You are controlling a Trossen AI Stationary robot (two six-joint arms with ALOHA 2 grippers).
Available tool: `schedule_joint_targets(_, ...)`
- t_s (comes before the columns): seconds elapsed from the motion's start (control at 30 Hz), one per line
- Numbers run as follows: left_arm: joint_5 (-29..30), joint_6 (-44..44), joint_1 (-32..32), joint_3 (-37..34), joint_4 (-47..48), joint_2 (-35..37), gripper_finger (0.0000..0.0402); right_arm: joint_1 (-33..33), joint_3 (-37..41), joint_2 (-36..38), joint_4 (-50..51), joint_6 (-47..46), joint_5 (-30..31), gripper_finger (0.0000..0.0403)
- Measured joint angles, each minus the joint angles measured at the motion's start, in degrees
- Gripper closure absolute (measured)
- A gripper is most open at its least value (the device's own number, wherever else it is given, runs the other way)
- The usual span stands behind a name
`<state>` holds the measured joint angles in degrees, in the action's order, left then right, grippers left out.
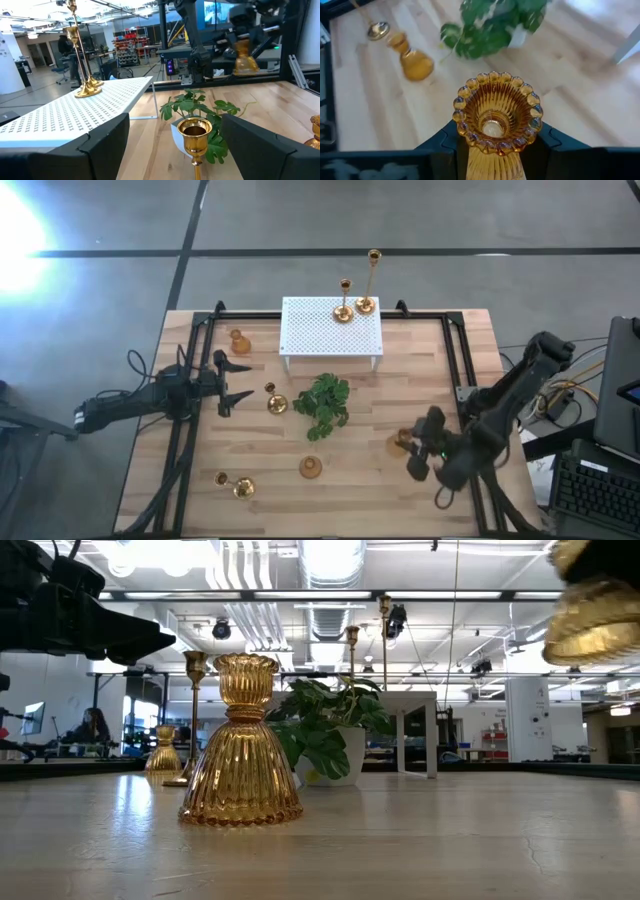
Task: Pick & Place candle stick holders
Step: Put the yellow glass candle holder on the shelf
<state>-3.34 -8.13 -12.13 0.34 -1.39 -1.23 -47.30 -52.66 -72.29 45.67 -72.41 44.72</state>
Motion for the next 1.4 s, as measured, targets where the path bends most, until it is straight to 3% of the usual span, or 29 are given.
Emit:
schedule_joint_targets(0.47, 0.01, -0.01, 0.01, 0.00, 0.03, 0.00, 0.0083, 22.00, 0.25, 8.46, -5.11, 30.61, -1.62, 0.0283)
schedule_joint_targets(0.8, 0.01, 0.01, 0.01, 0.00, 0.04, 0.00, 0.0083, 38.85, 0.23, 10.93, -15.71, 49.84, -11.79, 0.0283)
schedule_joint_targets(1.1, 0.01, 0.00, -0.01, 0.00, 0.07, 0.01, 0.0083, 51.80, 0.23, 9.00, -23.75, 59.11, -22.18, 0.0283)
schedule_joint_targets(1.4, 0.01, -0.01, -0.01, 0.00, 0.07, 0.02, 0.0083, 61.65, -0.25, 5.53, -28.27, 62.38, -31.28, 0.0283)
